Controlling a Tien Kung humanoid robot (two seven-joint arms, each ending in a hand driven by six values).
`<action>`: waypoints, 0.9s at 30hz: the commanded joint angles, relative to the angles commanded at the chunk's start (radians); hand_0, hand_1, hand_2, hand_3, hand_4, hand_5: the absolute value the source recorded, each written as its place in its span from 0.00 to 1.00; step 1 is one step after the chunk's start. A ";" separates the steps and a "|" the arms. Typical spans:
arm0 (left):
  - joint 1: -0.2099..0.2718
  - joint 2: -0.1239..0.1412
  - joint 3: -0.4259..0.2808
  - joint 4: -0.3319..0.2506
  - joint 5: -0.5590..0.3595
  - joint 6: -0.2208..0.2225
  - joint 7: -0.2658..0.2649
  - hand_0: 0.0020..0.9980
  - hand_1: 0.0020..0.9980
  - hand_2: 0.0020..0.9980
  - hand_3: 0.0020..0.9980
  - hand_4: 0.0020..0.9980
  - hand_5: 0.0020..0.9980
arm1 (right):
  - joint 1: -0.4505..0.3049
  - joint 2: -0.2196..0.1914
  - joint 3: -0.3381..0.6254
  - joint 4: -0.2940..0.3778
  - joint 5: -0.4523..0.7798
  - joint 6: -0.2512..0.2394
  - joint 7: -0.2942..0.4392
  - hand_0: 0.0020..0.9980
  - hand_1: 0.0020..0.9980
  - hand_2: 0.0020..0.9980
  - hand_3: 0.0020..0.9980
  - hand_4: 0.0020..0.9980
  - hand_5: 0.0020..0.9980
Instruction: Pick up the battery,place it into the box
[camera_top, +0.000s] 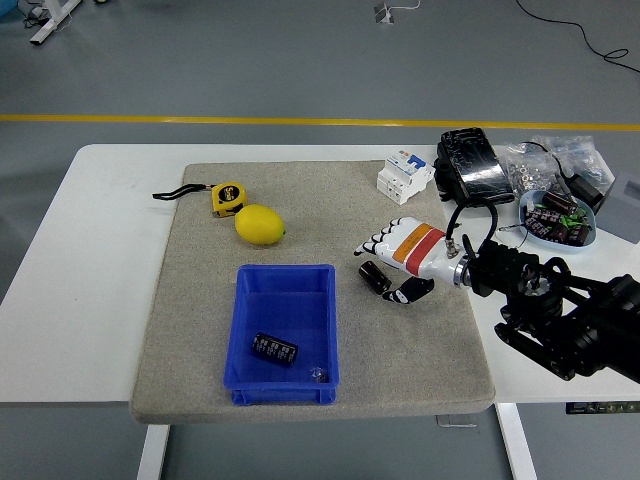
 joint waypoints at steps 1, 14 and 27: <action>-0.003 0.000 -0.001 0.000 0.002 0.000 0.000 0.55 0.56 0.63 0.58 0.63 0.60 | 0.000 0.000 0.002 -0.004 -0.001 0.003 0.001 0.63 0.66 0.74 0.82 0.85 0.32; -0.008 0.001 -0.006 0.000 0.013 0.002 0.002 0.56 0.56 0.63 0.58 0.63 0.60 | -0.009 0.020 0.032 -0.027 -0.018 0.035 0.015 0.62 0.65 0.73 0.77 0.81 0.32; -0.014 0.001 -0.009 -0.003 0.026 -0.002 0.007 0.56 0.56 0.63 0.58 0.64 0.60 | -0.012 0.036 0.050 -0.057 -0.034 0.045 0.020 0.52 0.59 0.65 0.62 0.76 0.33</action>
